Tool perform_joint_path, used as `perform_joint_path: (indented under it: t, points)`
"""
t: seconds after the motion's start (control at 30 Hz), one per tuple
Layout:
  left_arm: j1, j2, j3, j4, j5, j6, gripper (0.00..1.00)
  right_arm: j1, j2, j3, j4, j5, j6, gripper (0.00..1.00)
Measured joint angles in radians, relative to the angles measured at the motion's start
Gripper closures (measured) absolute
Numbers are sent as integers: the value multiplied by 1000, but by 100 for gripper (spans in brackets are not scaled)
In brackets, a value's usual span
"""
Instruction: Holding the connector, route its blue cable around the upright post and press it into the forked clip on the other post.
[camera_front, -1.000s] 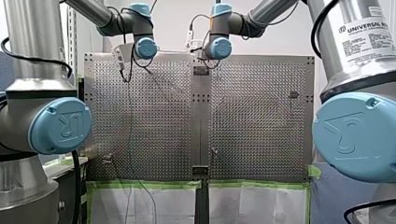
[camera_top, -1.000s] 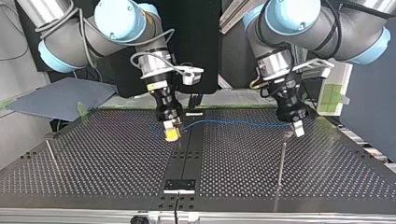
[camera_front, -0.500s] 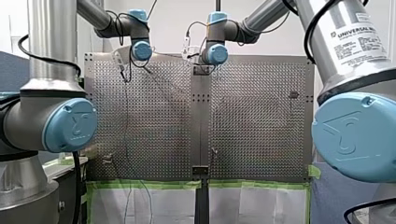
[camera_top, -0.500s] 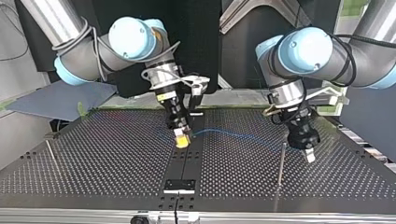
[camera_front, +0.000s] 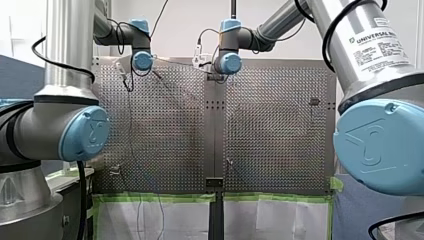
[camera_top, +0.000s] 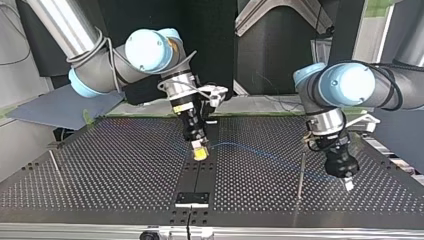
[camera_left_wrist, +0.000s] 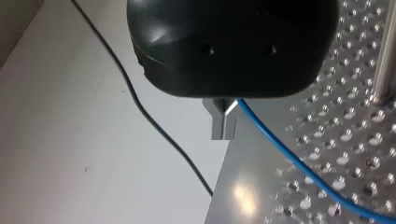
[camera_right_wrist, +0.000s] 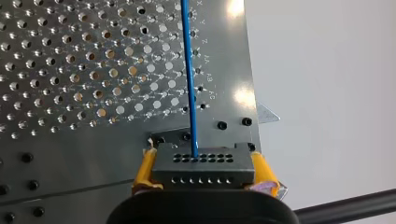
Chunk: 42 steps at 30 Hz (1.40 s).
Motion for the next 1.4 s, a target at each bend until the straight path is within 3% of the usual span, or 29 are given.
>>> perform_joint_path:
  t: [0.37,0.63,0.8,1.13,1.4]
  points:
    - [39,-11,2,20,95,-62,100,-5,19,-21,0,-3,0,100]
    - [41,-71,1,16,166,-76,100,-19,27,-22,0,3,0,100]
    - [42,-115,1,33,209,-114,100,-27,39,-22,-1,12,-3,100]
    - [54,-139,-12,49,211,-181,100,-31,61,-22,2,13,-9,100]
    - [56,-139,-22,60,217,-192,100,-38,64,-21,0,14,-7,100]
